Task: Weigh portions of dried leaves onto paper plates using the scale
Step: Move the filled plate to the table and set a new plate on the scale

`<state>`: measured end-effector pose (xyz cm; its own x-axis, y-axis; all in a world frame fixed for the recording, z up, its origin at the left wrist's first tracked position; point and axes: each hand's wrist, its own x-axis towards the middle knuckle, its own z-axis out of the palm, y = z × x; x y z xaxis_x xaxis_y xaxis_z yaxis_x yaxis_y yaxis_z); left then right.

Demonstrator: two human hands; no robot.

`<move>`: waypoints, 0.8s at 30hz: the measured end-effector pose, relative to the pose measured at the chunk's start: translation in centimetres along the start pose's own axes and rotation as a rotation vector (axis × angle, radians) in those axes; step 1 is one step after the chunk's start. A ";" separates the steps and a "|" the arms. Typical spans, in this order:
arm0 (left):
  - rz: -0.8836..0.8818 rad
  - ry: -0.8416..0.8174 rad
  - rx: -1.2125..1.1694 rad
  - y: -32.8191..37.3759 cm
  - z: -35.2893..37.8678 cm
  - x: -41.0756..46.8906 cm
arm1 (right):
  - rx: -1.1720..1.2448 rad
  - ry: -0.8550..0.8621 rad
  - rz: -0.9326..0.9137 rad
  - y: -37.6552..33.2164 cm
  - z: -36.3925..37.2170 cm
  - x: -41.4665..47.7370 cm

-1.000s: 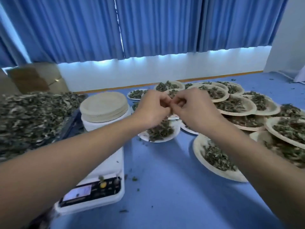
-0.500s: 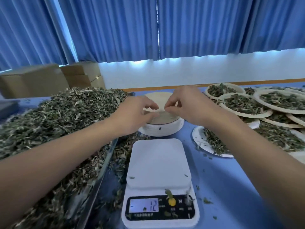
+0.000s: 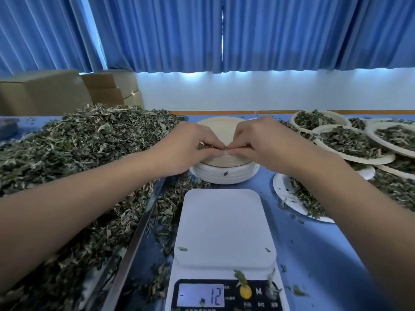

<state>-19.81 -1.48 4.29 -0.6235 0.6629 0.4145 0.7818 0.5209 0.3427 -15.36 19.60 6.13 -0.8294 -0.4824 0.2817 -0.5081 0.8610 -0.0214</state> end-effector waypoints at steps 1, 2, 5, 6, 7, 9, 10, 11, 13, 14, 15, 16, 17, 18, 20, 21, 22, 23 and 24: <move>0.002 -0.006 -0.003 0.0 -0.1 0.0 | -0.004 -0.003 -0.008 0.0 0.0 -0.1; 0.003 -0.011 -0.007 -0.1 -0.1 0.0 | -0.022 -0.006 -0.013 0.0 0.0 -0.1; 0.002 -0.018 -0.017 -0.2 -0.1 0.0 | -0.159 -0.020 -0.004 -0.2 0.3 -0.1; 0.002 -0.019 -0.015 -0.3 -0.1 0.0 | -0.212 -0.017 -0.001 -0.4 0.5 -0.1; 0.003 -0.021 -0.013 -0.3 -0.1 0.0 | -0.255 -0.001 -0.001 -0.5 0.7 -0.2; 0.011 -0.024 0.004 -0.2 -0.3 -0.1 | -0.340 0.036 -0.004 -0.6 1.1 -0.5; 0.023 -0.018 0.021 -0.1 -0.4 -0.2 | -0.379 0.052 -0.003 -0.6 1.2 -0.6; 0.038 0.001 0.044 0.0 -0.5 -0.3 | -0.405 0.073 0.000 -0.5 1.2 -0.7; 0.059 0.071 0.076 0.3 -0.8 -0.4 | -0.414 0.148 -0.002 -0.4 0.8 -0.9; 0.065 0.113 0.078 0.6 -1.1 -0.5 | -0.399 0.197 -0.013 -0.5 0.5 -1.0; 0.071 0.150 0.074 0.9 -1.4 -0.6 | -0.374 0.245 -0.029 -0.6 0.1 -1.2; 0.077 0.174 0.071 1.2 -1.7 -0.8 | -0.346 0.286 -0.050 -0.9 -0.2 -1.6; 0.086 0.186 0.070 1.7 -1.9 -1.1 | -0.335 0.314 -0.067 -1.2 -0.5 -2.0; 0.101 0.187 0.072 2.2 -2.2 -1.6 | -0.352 0.321 -0.071 -1.7 -0.6 -2.4; 0.145 0.161 0.090 3.2 -2.5 -3.1 | -0.374 0.328 -0.091 -2.9 -0.5 -3.7; 0.168 0.142 0.103 3.7 -2.6 -4.0 | -0.359 0.340 -0.121 -3.5 -0.3 -4.5; 0.183 0.122 0.111 4.1 -2.5 -5.1 | -0.339 0.356 -0.167 -4.1 0.0 -5.5; 0.188 0.097 0.107 4.7 -2.3 -6.3 | -0.329 0.378 -0.223 -4.6 0.3 -6.6; 0.197 0.060 0.093 5.3 -2.0 -7.2 | -0.327 0.395 -0.267 -5.0 0.7 -7.7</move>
<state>-11.19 -4.60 4.75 -0.4563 0.7247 0.5163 0.8843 0.4340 0.1722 -6.57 18.90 3.39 -0.5007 -0.6472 0.5749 -0.5373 0.7530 0.3798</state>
